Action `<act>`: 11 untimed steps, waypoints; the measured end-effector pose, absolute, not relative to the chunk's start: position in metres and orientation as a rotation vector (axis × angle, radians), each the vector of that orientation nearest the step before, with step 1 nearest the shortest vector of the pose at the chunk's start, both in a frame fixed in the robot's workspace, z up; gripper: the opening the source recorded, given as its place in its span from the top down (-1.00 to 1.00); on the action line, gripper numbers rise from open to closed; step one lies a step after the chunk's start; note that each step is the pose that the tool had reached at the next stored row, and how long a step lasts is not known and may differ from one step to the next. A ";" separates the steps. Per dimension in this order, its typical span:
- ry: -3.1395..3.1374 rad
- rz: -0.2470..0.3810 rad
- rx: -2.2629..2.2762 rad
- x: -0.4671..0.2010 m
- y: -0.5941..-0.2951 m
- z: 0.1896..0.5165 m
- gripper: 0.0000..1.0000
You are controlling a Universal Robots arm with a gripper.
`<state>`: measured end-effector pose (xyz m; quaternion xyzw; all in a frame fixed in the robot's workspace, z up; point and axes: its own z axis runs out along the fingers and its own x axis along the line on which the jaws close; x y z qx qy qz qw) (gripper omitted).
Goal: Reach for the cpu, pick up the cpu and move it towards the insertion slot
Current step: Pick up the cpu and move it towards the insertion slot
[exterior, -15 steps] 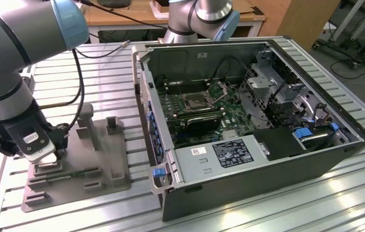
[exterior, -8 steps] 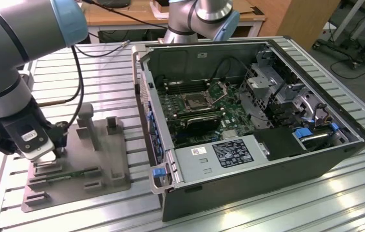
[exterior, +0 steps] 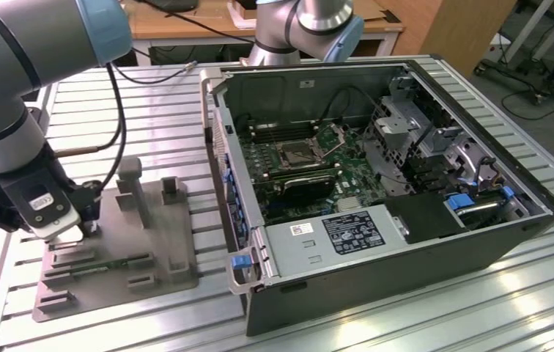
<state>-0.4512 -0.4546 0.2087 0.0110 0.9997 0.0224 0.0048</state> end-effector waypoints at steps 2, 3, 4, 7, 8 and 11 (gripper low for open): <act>3.131 0.071 0.035 -0.451 -0.455 0.211 -0.08; 3.131 0.071 0.035 -0.451 -0.455 0.212 -0.08; 3.131 0.071 0.035 -0.451 -0.455 0.213 -0.08; 3.131 0.072 0.035 -0.451 -0.455 0.214 -0.08; 3.131 0.072 0.035 -0.451 -0.455 0.214 -0.08; 3.131 0.072 0.035 -0.451 -0.455 0.215 -0.08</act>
